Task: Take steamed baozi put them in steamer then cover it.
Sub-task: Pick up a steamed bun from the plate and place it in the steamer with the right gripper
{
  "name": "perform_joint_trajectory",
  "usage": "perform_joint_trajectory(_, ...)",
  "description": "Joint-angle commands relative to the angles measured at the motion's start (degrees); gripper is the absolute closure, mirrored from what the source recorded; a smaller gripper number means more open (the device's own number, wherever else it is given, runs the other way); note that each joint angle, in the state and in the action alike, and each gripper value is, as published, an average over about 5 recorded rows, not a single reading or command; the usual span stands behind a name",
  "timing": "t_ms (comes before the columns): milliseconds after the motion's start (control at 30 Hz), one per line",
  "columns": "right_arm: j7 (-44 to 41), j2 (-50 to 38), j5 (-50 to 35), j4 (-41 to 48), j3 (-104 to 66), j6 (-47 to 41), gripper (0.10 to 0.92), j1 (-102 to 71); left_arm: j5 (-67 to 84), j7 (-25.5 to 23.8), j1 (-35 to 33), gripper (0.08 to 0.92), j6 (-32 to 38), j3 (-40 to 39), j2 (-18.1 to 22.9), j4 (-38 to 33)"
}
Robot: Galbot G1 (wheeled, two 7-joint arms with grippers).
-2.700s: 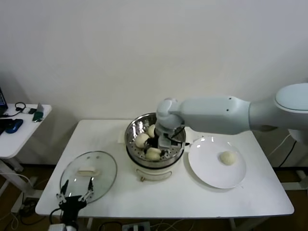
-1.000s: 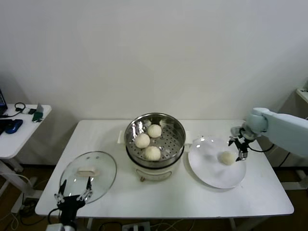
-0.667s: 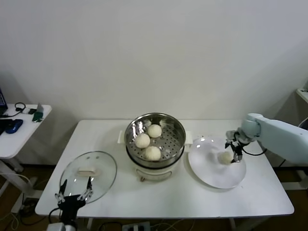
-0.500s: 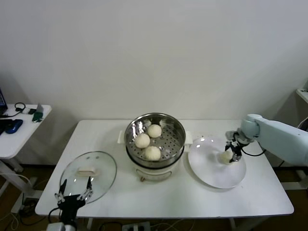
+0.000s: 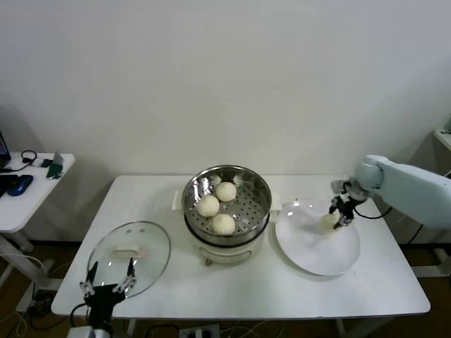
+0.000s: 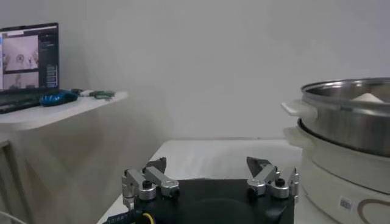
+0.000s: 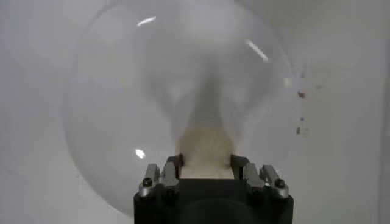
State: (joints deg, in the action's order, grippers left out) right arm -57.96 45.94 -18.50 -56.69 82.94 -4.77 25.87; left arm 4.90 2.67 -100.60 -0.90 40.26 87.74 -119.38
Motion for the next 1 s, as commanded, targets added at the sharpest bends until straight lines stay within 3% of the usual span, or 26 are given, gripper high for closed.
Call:
perform_joint_trajectory(33,-2.5,3.2,-18.8,-14.4,18.6,-1.3,0.465,33.7,-0.1,-0.1,0.2,0.177,-0.3,-0.7,0.0,-0.8)
perform_joint_trajectory(233,-1.3,10.4,-29.1,-21.6,16.8,-6.1,0.465,43.0,0.0,-0.2,0.2,0.177,-0.4,-1.0,-0.1,-1.5)
perform_joint_trajectory(433,3.3,16.7,-31.6,-26.6,12.1,-10.9,0.465,38.8,0.4,-0.2,0.4,0.177,-0.4,-1.1,-0.3,-1.5)
perform_joint_trajectory(633,8.0,19.6,-27.6,-27.5,11.5,-13.3,0.465,28.1,0.9,-0.3,0.3,0.177,-0.4,-0.8,-0.2,-1.3)
perform_joint_trajectory(1000,12.2,18.4,-15.9,-20.6,10.6,-14.4,0.465,13.9,1.0,-0.2,0.2,0.177,-0.4,-0.4,-0.1,-1.0)
